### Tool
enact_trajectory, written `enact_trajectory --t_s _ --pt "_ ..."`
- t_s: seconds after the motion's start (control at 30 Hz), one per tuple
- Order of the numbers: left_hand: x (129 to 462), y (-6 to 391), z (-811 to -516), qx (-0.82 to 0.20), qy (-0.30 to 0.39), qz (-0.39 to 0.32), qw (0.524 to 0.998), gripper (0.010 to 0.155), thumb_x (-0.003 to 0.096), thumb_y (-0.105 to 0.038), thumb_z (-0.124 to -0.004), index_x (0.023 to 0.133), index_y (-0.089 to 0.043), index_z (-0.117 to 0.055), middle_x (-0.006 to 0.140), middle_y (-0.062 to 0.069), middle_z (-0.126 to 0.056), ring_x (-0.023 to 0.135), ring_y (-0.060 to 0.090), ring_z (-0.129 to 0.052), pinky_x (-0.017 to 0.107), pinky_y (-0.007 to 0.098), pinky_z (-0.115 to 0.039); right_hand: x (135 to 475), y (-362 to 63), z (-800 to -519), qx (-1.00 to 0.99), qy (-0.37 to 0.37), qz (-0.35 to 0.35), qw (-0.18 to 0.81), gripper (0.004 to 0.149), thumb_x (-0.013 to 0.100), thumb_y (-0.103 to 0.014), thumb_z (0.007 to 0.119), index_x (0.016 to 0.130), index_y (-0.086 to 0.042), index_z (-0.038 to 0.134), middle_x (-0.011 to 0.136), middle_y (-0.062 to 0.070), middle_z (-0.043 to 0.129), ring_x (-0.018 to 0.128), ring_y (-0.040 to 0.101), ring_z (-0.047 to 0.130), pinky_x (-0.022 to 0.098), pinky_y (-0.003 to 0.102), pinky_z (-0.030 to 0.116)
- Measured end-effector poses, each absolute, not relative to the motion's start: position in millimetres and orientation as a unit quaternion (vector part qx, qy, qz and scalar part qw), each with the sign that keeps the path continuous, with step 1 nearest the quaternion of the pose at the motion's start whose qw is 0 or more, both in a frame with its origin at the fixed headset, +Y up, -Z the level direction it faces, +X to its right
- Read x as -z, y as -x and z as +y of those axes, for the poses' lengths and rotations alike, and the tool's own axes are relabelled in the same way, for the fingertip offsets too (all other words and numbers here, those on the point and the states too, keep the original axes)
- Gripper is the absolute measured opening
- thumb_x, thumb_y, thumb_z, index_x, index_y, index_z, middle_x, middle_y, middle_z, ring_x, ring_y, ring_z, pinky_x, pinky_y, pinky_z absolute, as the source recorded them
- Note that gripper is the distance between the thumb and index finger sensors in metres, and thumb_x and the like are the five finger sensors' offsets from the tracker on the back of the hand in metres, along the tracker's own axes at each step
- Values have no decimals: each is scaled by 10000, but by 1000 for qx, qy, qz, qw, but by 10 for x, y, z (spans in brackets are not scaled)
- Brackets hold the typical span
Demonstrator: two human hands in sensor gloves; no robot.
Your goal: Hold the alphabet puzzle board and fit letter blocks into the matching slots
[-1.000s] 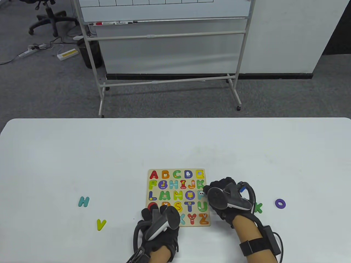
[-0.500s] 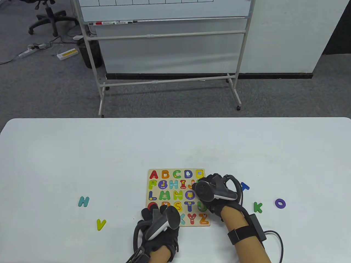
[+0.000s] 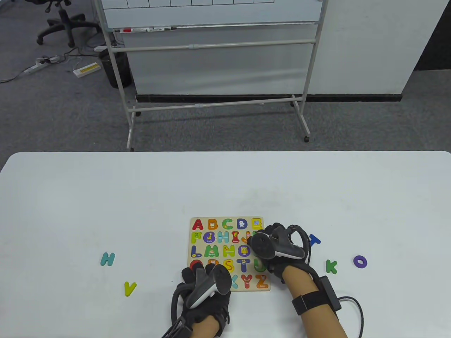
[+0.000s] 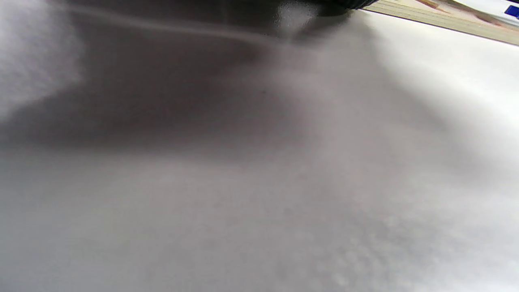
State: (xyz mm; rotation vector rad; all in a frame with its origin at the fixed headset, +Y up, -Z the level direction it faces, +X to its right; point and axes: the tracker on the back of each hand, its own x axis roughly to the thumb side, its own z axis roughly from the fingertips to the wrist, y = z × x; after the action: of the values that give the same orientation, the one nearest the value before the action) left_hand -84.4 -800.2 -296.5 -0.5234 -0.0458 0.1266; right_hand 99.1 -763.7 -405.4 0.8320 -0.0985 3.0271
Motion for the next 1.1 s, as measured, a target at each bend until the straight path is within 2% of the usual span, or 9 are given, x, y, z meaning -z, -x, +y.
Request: enact_trajectory --t_s 0.13,0.17,0.27,0.37,0.47,0.57,0.83,0.97,1.1 --pt "2965 845 -8002 -63 259 -23 964 813 556 -501 -487 1083 -42 -73 1079 345 -6 949 663 -57 638 749 -289 4042 -995 -7639 -964 -263 -44 -2 437 356 -259 1035 787 -254 963 796 10 1038 713 257 1057 662 610 686" --pt "2967 845 -8002 -63 259 -23 964 813 556 -502 -489 1084 -41 -77 1080 344 -9 950 664 -59 640 748 -291 4046 -997 -7648 -964 -263 -39 -8 371 359 -257 1026 729 -269 992 791 3 1040 713 257 1058 659 613 686" --pt "2968 842 -8005 -63 260 -23 963 818 556 -503 -487 1081 -36 -69 1077 347 -3 946 668 -53 638 752 -285 4034 -984 -7639 -965 -257 -41 -7 366 361 -256 1027 725 -266 996 792 -4 1042 720 257 1060 659 609 688" --pt "2967 841 -8004 -62 260 -23 963 820 555 -503 -484 1081 -32 -67 1076 349 -2 946 668 -53 638 753 -284 4024 -966 -7629 -968 -251 -27 -12 375 377 -253 1004 751 -261 990 827 3 1028 753 278 1041 661 616 677" --pt "2968 841 -8004 -63 261 -24 963 821 556 -503 -485 1080 -30 -66 1075 350 0 945 669 -50 637 754 -282 3992 -1036 -7554 -971 -237 5 -11 441 435 -301 922 873 -250 919 956 45 929 856 326 953 687 651 608" --pt "2968 839 -8005 -63 262 -24 963 825 555 -504 -484 1079 -27 -61 1074 352 4 944 671 -47 637 756 -280 3948 -1235 -7400 -976 -213 -31 25 511 435 -353 910 931 -240 867 995 87 884 883 344 919 689 662 591" --pt "2970 837 -8003 -64 263 -23 962 828 555 -504 -485 1078 -23 -60 1073 354 7 942 673 -43 635 758 -276 3798 -2060 -7006 -991 -106 -36 72 630 449 -467 884 1018 -219 771 1057 122 797 929 386 852 701 699 528" --pt "2968 836 -8003 -64 263 -23 962 828 554 -503 -484 1077 -23 -58 1072 354 7 941 674 -42 635 758 -275 3751 -2364 -7023 -996 -64 8 56 662 452 -445 894 1050 -214 730 1087 122 755 957 397 819 705 713 503" --pt "2969 833 -8002 -63 263 -23 962 829 554 -503 -482 1076 -21 -56 1071 357 10 940 676 -40 635 760 -273 3712 -2519 -7202 -996 -42 50 62 652 448 -400 911 1046 -210 735 1089 121 753 974 405 800 705 723 484"
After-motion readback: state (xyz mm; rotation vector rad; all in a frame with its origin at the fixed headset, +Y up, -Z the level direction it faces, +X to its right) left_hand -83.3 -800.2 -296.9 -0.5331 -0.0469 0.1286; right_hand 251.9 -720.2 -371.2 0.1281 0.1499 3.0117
